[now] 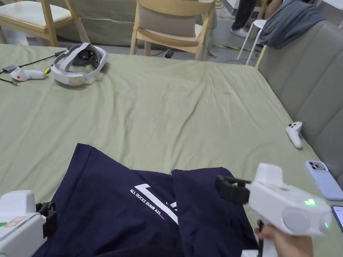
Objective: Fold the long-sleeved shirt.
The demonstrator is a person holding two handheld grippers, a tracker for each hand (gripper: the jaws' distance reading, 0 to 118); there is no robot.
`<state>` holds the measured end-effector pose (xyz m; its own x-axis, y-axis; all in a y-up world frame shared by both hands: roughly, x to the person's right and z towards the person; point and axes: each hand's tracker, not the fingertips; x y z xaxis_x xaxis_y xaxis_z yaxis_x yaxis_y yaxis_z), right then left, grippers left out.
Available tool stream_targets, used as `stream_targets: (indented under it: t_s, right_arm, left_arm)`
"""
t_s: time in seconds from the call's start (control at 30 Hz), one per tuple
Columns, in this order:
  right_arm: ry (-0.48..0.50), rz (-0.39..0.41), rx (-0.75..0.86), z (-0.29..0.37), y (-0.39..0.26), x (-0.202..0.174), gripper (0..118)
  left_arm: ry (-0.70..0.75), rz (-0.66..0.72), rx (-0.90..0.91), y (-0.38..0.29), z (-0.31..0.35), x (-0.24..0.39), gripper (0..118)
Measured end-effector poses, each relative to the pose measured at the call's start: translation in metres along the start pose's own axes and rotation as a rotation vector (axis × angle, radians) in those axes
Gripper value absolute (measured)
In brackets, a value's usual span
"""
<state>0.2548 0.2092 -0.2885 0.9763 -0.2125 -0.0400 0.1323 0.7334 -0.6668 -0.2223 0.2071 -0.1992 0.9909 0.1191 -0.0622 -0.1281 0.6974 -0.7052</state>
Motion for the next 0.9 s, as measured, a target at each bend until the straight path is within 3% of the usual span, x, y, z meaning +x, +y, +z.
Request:
stream_targets:
  t_s: [0.07,0.17,0.23,0.27,0.3,0.33,0.37,0.43,0.5,0.53,0.63,0.73,0.8,0.83,0.9]
  right_arm:
    - [-0.016,-0.05,-0.082,-0.045,0.019,0.013,118]
    - [-0.057,-0.058,-0.17,-0.092,0.031,0.025,117]
    - [-0.023,-0.072,-0.263,-0.115,0.03,0.032,104]
    - [-0.013,-0.08,-0.309,-0.126,0.029,0.036,82]
    - [0.006,-0.091,-0.363,-0.135,0.024,0.039,38]
    - [0.017,-0.086,-0.39,-0.14,0.02,0.04,25]
    - [0.012,-0.08,-0.33,-0.136,0.021,0.042,24]
    - [0.047,-0.089,-0.3,-0.129,0.018,0.041,15]
    - [0.035,-0.052,-0.295,-0.126,0.012,0.041,15]
    - [0.037,-0.057,-0.294,-0.126,0.009,0.042,15]
    - [0.029,-0.072,-0.285,-0.118,0.009,0.028,15]
    - [0.035,-0.088,-0.283,-0.119,0.012,0.031,15]
    - [0.045,-0.103,-0.287,-0.121,0.013,0.035,15]
    - [0.048,-0.114,-0.288,-0.124,0.014,0.039,15]
    - [0.054,-0.117,-0.289,-0.123,0.014,0.039,15]
  left_arm:
    - [-0.002,0.001,-0.007,0.001,-0.007,0.002,4]
    - [-0.003,-0.001,-0.024,0.003,-0.017,0.005,4]
    - [-0.006,-0.004,-0.037,0.004,-0.024,0.006,4]
    - [-0.007,-0.006,-0.046,0.005,-0.029,0.007,4]
    - [-0.01,-0.007,-0.052,0.006,-0.033,0.007,4]
    - [-0.013,-0.006,-0.059,0.008,-0.038,0.006,4]
    - [-0.024,-0.006,-0.068,0.011,-0.043,0.004,6]
    - [-0.051,0.012,-0.086,0.025,-0.057,0.001,44]
    - [-0.084,0.015,-0.132,0.049,-0.079,-0.003,106]
    - [-0.074,0.029,-0.13,0.065,-0.093,-0.003,110]
    - [-0.075,0.057,-0.114,0.118,-0.133,-0.003,108]
    - [-0.044,0.034,-0.216,0.153,-0.18,0.005,108]
    - [-0.023,0.01,-0.32,0.166,-0.214,0.007,98]
    - [-0.014,0.004,-0.36,0.168,-0.228,0.008,82]
    - [-0.042,0.026,-0.424,0.166,-0.246,0.004,17]
